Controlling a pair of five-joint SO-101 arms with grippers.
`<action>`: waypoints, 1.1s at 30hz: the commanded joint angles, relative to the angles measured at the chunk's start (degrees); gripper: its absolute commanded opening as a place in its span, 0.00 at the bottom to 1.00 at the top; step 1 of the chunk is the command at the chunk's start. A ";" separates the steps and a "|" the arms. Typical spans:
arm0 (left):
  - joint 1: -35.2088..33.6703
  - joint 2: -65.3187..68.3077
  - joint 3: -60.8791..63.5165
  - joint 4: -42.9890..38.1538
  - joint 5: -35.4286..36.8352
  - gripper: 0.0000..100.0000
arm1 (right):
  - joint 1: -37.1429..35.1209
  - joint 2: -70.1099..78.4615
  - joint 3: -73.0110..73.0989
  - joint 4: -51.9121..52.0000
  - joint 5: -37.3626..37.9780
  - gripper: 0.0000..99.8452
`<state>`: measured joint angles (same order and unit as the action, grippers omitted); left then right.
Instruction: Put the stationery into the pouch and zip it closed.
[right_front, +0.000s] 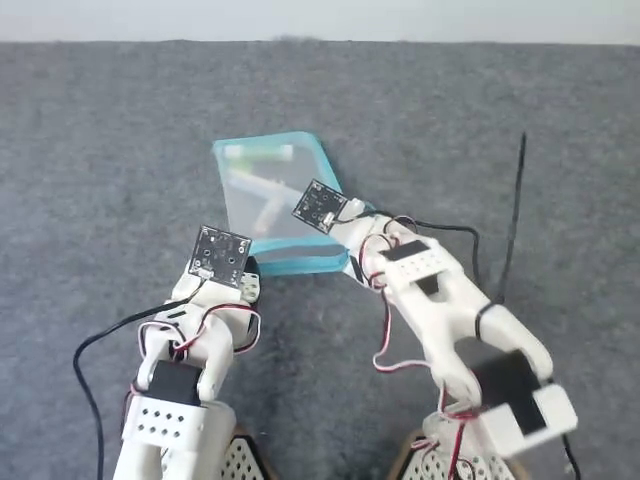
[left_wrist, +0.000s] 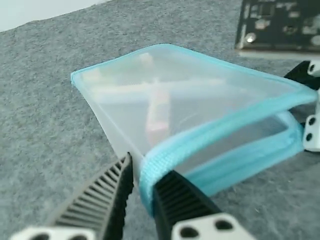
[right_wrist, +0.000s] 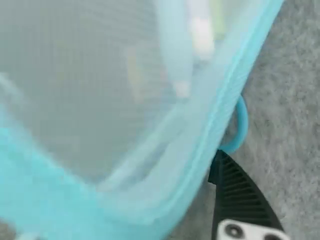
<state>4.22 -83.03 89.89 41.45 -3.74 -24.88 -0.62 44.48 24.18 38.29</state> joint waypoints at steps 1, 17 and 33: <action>0.18 0.00 -3.91 0.70 0.00 0.01 | 1.01 1.54 -6.42 -1.63 0.44 0.21; 0.18 0.00 -3.91 0.62 0.00 0.01 | 8.22 -10.68 -12.92 22.81 0.53 0.01; 0.18 0.00 -3.91 0.53 0.00 0.01 | 8.66 -27.47 -18.90 61.85 5.98 0.12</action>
<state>4.22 -83.03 89.71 41.45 -3.65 -13.89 -25.14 24.26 87.74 46.55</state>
